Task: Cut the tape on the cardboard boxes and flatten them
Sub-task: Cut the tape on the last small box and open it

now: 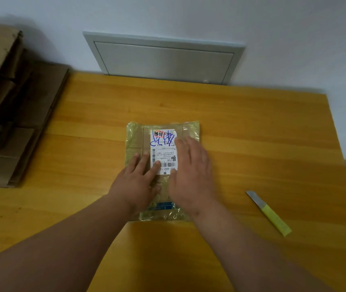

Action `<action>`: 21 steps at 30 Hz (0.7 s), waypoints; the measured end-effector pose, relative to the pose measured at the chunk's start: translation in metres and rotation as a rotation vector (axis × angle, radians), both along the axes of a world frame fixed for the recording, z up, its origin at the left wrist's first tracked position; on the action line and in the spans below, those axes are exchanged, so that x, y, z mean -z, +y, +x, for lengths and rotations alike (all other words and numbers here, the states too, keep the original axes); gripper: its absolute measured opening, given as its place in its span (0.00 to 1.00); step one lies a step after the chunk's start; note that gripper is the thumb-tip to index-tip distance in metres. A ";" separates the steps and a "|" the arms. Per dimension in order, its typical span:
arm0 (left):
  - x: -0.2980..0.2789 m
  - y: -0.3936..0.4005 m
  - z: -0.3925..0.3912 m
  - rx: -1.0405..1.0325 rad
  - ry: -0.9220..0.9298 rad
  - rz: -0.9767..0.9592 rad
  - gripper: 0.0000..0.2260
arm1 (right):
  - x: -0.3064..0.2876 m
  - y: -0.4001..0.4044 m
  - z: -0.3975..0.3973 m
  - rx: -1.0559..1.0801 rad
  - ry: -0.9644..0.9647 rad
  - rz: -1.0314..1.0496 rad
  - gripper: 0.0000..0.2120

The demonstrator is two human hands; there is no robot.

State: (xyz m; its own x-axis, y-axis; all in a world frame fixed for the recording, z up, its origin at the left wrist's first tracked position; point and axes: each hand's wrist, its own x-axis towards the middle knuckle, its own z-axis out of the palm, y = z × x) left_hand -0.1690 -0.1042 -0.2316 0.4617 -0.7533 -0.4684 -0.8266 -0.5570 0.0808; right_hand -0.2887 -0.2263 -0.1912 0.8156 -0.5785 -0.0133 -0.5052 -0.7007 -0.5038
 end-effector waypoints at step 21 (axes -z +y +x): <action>-0.002 0.004 -0.002 0.062 -0.072 -0.205 0.30 | 0.067 0.014 -0.006 -0.164 0.445 -0.152 0.31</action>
